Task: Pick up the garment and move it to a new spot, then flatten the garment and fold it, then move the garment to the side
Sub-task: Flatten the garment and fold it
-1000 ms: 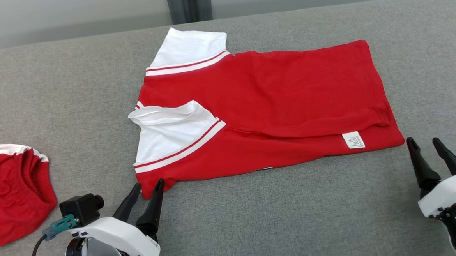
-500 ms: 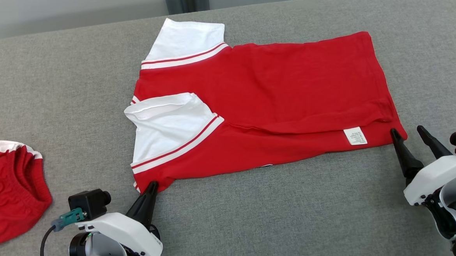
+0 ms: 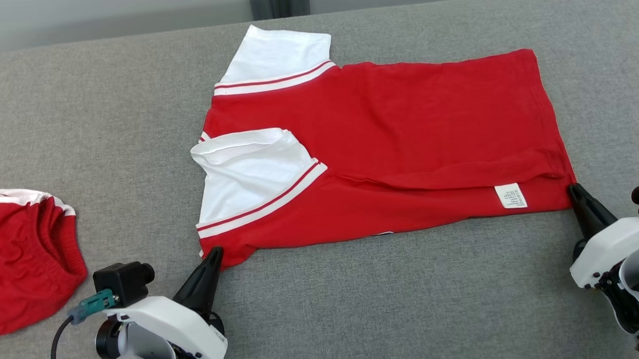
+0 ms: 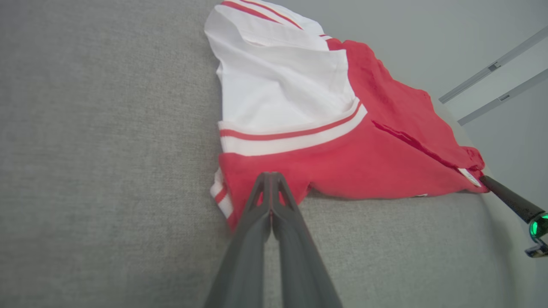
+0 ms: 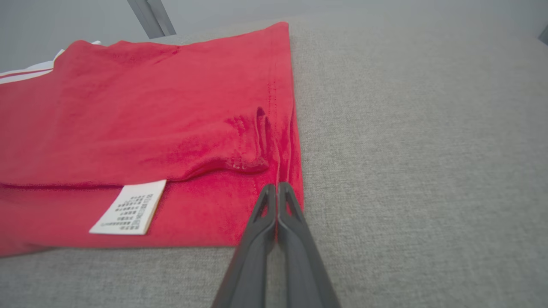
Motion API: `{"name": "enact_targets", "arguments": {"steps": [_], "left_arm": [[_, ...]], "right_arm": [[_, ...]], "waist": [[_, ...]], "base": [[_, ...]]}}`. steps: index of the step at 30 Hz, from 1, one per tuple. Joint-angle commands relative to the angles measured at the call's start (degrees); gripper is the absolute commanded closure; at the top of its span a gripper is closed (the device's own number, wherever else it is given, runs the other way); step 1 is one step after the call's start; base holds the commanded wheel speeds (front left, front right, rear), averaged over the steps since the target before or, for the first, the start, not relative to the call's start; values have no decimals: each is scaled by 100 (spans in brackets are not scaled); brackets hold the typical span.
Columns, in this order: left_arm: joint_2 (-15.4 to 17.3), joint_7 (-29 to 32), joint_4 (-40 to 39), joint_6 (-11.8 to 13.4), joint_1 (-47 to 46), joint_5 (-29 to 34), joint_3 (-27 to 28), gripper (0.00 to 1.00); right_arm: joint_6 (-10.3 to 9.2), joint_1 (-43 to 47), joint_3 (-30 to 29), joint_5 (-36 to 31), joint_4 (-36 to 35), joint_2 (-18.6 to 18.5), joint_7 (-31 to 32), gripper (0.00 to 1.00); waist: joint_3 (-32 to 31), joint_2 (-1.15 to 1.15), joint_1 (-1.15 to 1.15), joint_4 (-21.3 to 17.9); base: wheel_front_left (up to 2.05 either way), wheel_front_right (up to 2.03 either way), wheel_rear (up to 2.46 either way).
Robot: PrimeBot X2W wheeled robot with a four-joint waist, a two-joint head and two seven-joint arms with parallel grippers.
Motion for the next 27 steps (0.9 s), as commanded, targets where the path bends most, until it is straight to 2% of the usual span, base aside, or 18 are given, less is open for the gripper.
{"name": "enact_targets", "arguments": {"steps": [1,5,9,10,11,12,17,18,19,20,21,22,27], "left_arm": [[61,-28,-53,-17,76,4,28,100],[171,37,-235,33,220,-94,80,100],[239,63,-271,340,229,-70,194,100],[232,54,-272,431,176,-13,198,35],[218,78,-272,511,136,23,185,2],[214,90,-263,579,100,70,172,0],[226,225,-167,791,-53,268,24,0],[197,268,-132,817,-79,268,3,3],[190,292,-97,846,-101,304,-32,18],[189,319,-70,841,-132,322,-53,44],[179,321,-48,821,-153,318,-64,91],[181,314,-44,782,-172,332,-87,100],[281,83,-180,746,-54,418,-40,100]], "right_arm": [[-2,106,7,83,-65,-67,-42,100],[-2,227,39,314,-302,-178,-5,100],[-2,263,98,414,-436,-259,51,100],[-2,251,116,423,-457,-249,70,100],[-2,234,125,444,-475,-236,83,100],[-2,215,135,454,-494,-236,77,100],[-2,129,178,449,-520,-256,112,100],[-2,116,190,443,-518,-253,117,100],[-2,105,195,432,-518,-255,120,100],[-2,93,205,421,-520,-258,123,100],[-2,78,212,410,-527,-259,117,100],[-2,62,211,398,-530,-266,111,100],[-2,121,189,423,-514,-338,77,100]], "waist": [[-35,0,0,-19],[-58,0,0,-97],[-34,0,0,-150],[-24,0,0,-163],[-13,0,0,-172],[-1,0,0,-179],[42,0,0,-192],[47,0,0,-197],[51,0,0,-202],[54,0,0,-207],[54,0,0,-214],[55,0,0,-219],[16,0,0,-206]], "base": [[0,0,0],[0,0,0],[0,0,0],[0,0,0],[0,0,0],[0,0,0],[0,0,0],[0,0,0],[0,0,0],[0,0,0],[0,0,0],[0,0,0],[0,0,0]]}}
